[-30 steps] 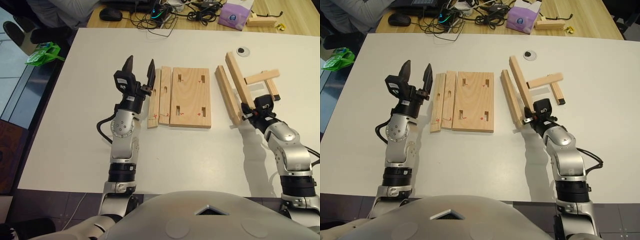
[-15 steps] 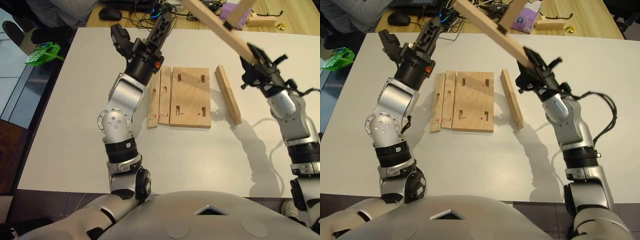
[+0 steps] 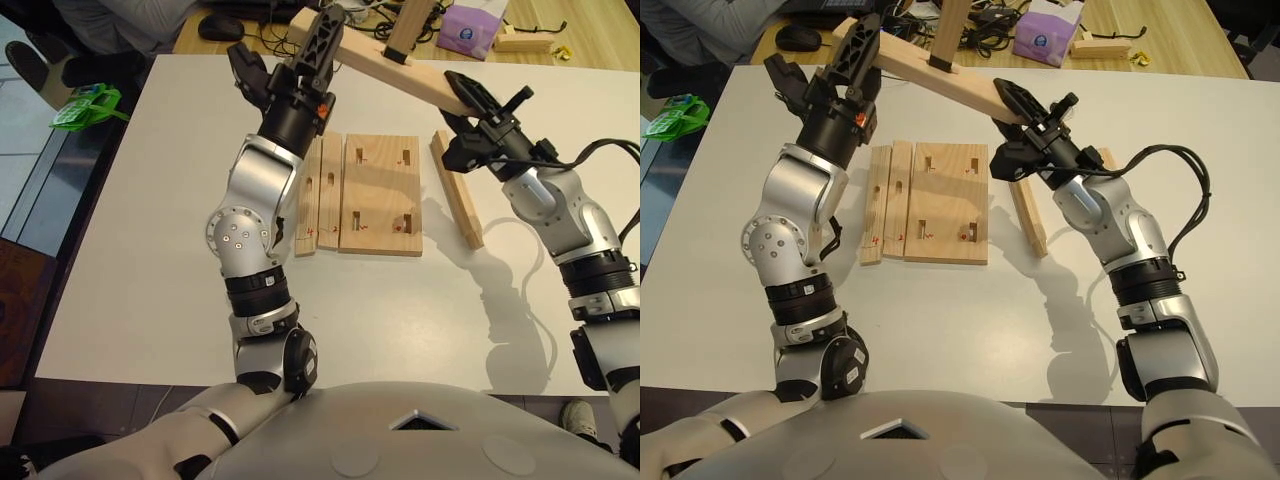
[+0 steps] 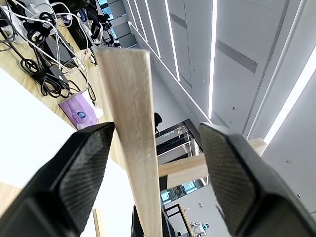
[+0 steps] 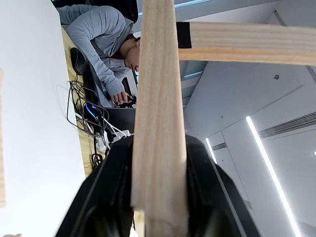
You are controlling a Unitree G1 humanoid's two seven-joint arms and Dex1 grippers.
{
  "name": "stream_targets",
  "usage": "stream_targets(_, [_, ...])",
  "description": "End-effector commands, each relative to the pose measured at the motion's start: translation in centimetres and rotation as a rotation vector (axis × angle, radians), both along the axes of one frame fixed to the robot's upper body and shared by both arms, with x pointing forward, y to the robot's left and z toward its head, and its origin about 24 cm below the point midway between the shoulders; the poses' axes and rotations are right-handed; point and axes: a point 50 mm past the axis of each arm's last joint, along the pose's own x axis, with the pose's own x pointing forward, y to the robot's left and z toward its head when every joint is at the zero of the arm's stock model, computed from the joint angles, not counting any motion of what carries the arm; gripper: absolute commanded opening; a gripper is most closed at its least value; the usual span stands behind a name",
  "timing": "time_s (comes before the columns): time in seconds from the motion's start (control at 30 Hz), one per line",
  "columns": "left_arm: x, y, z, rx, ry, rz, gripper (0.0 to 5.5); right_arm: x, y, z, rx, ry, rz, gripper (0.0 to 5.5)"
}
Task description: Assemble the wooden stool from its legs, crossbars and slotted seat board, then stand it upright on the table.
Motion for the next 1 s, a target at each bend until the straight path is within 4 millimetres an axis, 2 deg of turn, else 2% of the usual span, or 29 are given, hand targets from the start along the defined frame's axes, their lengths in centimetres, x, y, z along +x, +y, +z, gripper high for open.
stream_targets(0.03, [0.3,-0.3,-0.9,0.089,0.046,0.015,2.74,-0.4,0.5,-0.2,-0.013,-0.015,0.034,1.01])
stream_targets(0.3, [0.3,-0.7,-1.3,0.143,0.092,0.031,1.54,-0.5,0.5,-0.1,-0.021,-0.034,0.042,1.01])
stream_targets(0.47, [0.4,-0.5,-1.0,0.097,0.102,0.046,1.4,-0.6,0.8,-0.1,-0.081,-0.068,0.068,1.01])
stream_targets(0.63, [0.3,-0.2,-0.1,0.042,0.091,0.051,1.3,-0.5,0.7,-0.2,-0.068,-0.065,0.068,1.01])
stream_targets(0.67, [0.3,-0.1,-0.2,0.039,0.095,0.058,1.29,-0.6,0.7,-0.4,-0.07,-0.049,0.066,1.38])
stream_targets(0.77, [0.4,0.4,-0.1,0.009,0.093,0.087,1.06,-0.8,0.3,-1.3,-0.087,0.006,0.059,1.91])
stream_targets(1.0, [0.6,1.2,0.2,0.029,0.076,0.139,1.04,-1.1,-0.9,-2.4,-0.097,0.087,0.014,3.03])
